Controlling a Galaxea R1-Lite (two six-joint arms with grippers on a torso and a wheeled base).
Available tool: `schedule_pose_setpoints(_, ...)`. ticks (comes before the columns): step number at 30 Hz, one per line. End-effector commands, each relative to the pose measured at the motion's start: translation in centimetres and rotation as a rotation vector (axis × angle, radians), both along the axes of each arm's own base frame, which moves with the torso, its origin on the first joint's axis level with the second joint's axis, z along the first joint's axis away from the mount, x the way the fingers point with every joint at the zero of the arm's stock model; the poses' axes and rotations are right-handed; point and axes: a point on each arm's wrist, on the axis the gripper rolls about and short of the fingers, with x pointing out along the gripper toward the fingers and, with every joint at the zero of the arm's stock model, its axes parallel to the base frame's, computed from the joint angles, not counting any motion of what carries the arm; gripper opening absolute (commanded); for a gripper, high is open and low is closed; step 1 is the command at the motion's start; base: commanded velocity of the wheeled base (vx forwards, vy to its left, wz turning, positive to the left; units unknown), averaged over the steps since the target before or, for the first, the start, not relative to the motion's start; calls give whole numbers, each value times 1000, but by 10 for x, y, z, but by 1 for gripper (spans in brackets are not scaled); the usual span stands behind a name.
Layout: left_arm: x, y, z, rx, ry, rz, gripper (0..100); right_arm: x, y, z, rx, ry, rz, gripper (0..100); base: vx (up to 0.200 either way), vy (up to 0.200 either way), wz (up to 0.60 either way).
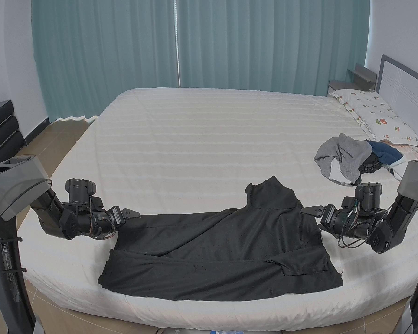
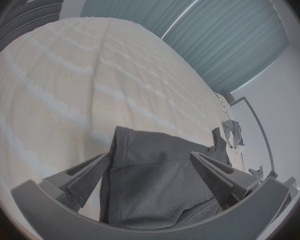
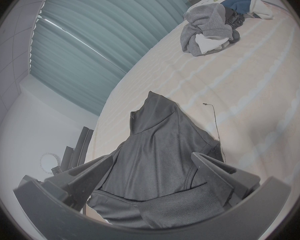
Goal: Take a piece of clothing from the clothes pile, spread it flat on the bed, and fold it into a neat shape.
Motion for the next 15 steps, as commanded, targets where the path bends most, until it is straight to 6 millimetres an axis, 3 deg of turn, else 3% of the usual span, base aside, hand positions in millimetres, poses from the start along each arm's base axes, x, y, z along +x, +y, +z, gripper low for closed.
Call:
schedule_pose_setpoints(1, 0, -2, -7, 4, 15, -7, 100, 0, 1, -1, 0, -1, 6, 100, 0, 0, 0)
schedule_pose_setpoints(10, 1, -8, -14, 10, 21, -23, 100, 0, 3, -3, 1, 9, 11, 100, 0, 0, 0)
schedule_pose_setpoints(11, 1, -8, -14, 10, 21, -23, 0, 0, 3, -3, 1, 9, 11, 100, 0, 0, 0)
schedule_pose_setpoints(15, 3, -7, -13, 15, 16, -3, 0, 0, 3, -4, 1, 12, 11, 100, 0, 0, 0)
